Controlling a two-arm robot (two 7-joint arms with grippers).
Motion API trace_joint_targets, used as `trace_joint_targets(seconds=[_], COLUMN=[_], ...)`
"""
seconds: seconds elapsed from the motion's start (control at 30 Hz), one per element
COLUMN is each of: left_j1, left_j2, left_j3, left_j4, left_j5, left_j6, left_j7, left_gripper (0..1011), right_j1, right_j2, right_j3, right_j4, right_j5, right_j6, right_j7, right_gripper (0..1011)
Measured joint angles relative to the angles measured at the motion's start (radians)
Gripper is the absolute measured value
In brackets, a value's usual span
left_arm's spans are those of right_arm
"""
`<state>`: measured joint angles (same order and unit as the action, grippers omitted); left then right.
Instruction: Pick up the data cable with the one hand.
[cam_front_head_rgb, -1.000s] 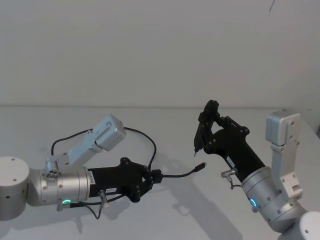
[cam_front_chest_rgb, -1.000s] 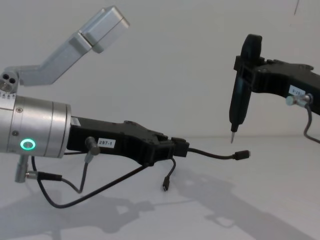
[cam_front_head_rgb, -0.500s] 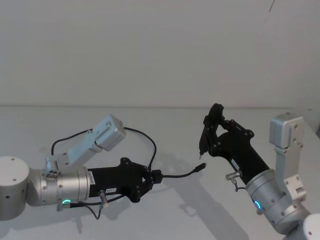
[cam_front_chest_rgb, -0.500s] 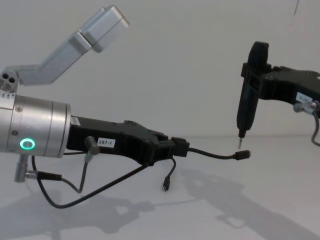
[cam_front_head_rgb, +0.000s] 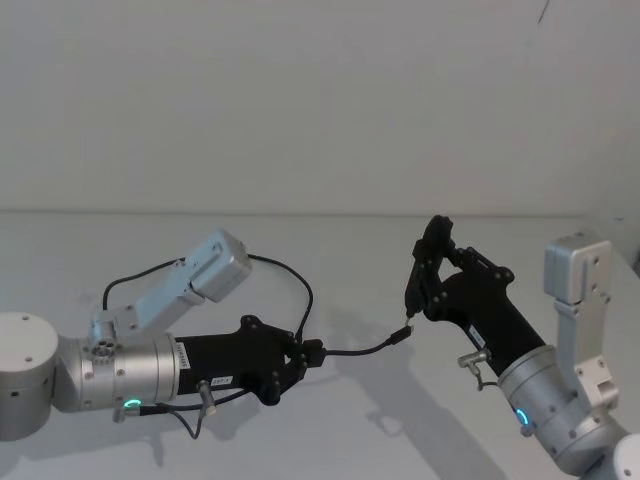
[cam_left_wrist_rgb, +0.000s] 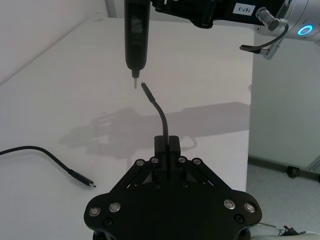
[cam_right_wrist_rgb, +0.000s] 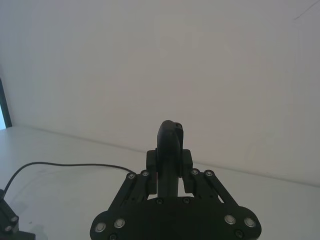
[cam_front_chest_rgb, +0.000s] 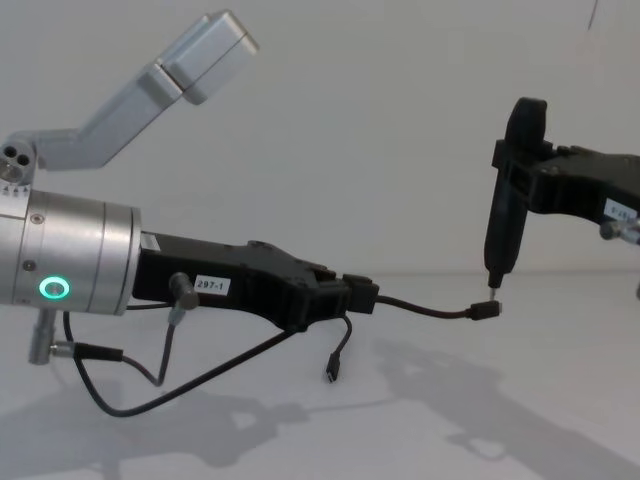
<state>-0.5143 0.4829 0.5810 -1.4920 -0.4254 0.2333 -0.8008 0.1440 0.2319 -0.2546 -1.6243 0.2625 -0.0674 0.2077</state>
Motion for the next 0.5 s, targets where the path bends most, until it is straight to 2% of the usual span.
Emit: trace_joint_targets(seconds=[0.5], left_j1=[0.0], left_j2=[0.0], left_j3=[0.0], left_j4=[0.0], left_j5=[0.0], left_j6=[0.0], left_j7=[0.0], left_gripper=[40], right_j1=[-0.017], right_j2=[0.022], right_j3=[0.015], right_j4=[-0.019], right_j5=[0.001], right_j6=[0.008], right_j7=[0.045], right_gripper=[279])
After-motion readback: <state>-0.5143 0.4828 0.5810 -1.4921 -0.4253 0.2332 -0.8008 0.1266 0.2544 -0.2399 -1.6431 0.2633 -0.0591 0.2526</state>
